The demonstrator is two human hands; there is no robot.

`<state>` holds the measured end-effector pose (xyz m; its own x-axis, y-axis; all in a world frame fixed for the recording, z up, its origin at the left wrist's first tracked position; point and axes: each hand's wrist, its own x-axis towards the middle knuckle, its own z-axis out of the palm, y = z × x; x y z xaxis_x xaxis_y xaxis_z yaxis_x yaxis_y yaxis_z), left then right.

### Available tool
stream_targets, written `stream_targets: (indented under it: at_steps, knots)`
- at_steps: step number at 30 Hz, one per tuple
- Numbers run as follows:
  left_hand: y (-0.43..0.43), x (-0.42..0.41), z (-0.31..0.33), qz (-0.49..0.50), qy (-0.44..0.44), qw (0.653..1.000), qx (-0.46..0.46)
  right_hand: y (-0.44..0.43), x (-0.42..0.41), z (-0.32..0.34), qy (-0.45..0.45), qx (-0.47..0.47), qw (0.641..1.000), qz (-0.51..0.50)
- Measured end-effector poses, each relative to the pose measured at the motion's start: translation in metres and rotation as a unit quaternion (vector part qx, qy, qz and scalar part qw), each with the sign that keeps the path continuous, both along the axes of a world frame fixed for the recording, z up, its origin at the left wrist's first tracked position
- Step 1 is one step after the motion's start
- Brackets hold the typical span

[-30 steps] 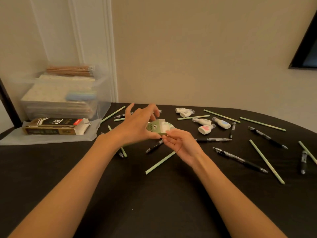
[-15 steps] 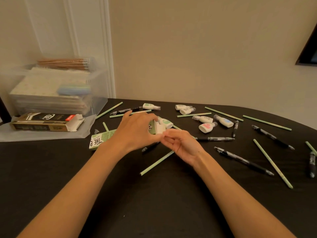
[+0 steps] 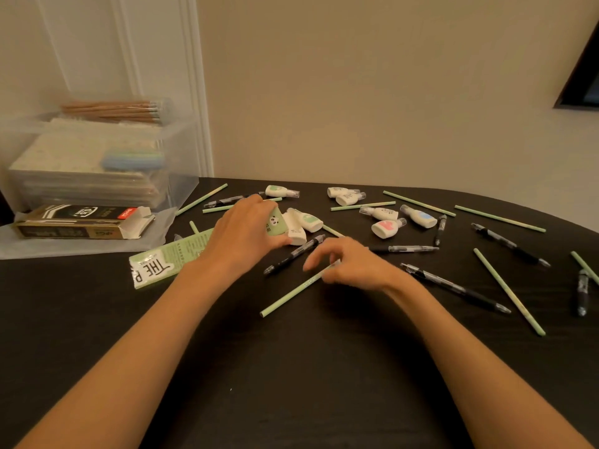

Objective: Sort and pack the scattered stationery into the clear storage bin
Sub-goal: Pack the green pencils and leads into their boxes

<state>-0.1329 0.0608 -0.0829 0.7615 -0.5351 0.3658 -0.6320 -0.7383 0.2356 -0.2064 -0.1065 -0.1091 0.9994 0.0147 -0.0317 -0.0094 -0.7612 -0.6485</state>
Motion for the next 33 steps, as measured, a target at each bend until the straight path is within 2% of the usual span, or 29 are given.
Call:
stream_targets:
  at_steps: [5, 7, 11, 13, 15, 16, 18, 22, 25, 29, 33]
  knots:
    - [-0.002, 0.001, -0.007, 0.057, 0.015, 0.998, 0.007, 0.009, 0.002, -0.005, -0.023, -0.173, 0.984, 0.028]
    - [-0.003, 0.003, -0.009, 0.071, 0.019, 0.997, 0.008, 0.01, 0.002, -0.004, -0.039, -0.197, 0.979, 0.029]
    - [-0.002, 0.006, -0.008, 0.102, 0.001, 0.995, -0.022, 0.001, 0.005, -0.009, -0.06, -0.17, 0.983, -0.036]
    - [-0.003, 0.007, -0.008, 0.112, 0.0, 0.993, -0.025, -0.009, 0.012, -0.01, -0.111, -0.096, 0.981, -0.13]
    - [-0.006, 0.007, -0.01, 0.11, 0.005, 0.994, -0.02, -0.022, 0.022, -0.008, -0.162, -0.043, 0.952, -0.257]
    - [-0.008, 0.007, -0.011, 0.108, 0.007, 0.994, -0.016, -0.028, 0.027, -0.007, -0.158, -0.062, 0.936, -0.308]
    - [-0.012, 0.005, -0.012, 0.1, 0.011, 0.995, -0.003, -0.035, 0.035, -0.008, -0.107, -0.13, 0.921, -0.35]
    - [-0.018, 0.002, -0.014, 0.088, -0.011, 0.995, 0.04, -0.031, 0.045, -0.013, -0.026, -0.212, 0.914, -0.344]
    - [-0.02, 0.004, -0.014, 0.095, -0.012, 0.994, 0.051, -0.027, 0.048, -0.012, -0.031, -0.242, 0.909, -0.337]
    - [-0.02, 0.003, -0.013, 0.096, -0.007, 0.994, 0.056, -0.025, 0.049, -0.009, -0.078, -0.178, 0.92, -0.341]
    - [-0.017, 0.001, -0.013, 0.094, -0.006, 0.995, 0.045, -0.025, 0.046, -0.001, -0.151, 0.004, 0.938, -0.313]
